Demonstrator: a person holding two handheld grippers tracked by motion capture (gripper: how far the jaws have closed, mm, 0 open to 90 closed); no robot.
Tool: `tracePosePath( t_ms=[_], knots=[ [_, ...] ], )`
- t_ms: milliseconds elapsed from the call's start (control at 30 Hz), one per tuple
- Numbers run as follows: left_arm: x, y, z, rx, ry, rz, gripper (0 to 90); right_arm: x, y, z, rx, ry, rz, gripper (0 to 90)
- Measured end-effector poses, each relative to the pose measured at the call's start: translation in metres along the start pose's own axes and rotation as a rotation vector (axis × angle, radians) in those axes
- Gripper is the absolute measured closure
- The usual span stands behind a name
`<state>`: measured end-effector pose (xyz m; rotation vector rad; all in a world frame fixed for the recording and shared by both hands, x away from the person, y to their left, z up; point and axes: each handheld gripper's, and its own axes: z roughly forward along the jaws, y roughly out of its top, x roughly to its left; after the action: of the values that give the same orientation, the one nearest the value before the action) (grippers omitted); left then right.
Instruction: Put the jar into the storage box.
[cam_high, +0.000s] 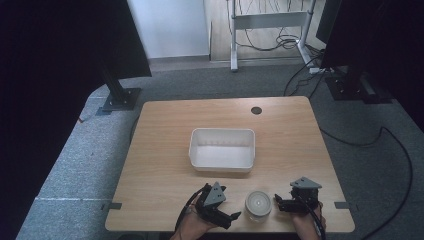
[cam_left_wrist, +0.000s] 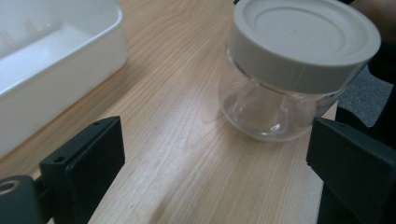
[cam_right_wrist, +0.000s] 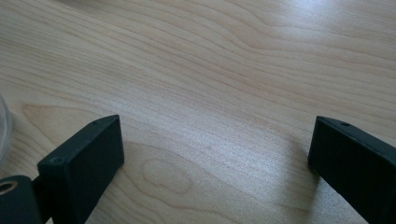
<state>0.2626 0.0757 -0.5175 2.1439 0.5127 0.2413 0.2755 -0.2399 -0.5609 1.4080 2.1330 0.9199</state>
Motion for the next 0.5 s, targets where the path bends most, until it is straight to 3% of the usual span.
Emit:
tracePosePath(
  t_ms=[500],
  knots=[
    [-0.014, 0.010, 0.016, -0.001, -0.043, 0.034, 3.9, 0.000, 0.000, 0.000, -0.001, 0.002, -0.003, 2.9]
  ],
)
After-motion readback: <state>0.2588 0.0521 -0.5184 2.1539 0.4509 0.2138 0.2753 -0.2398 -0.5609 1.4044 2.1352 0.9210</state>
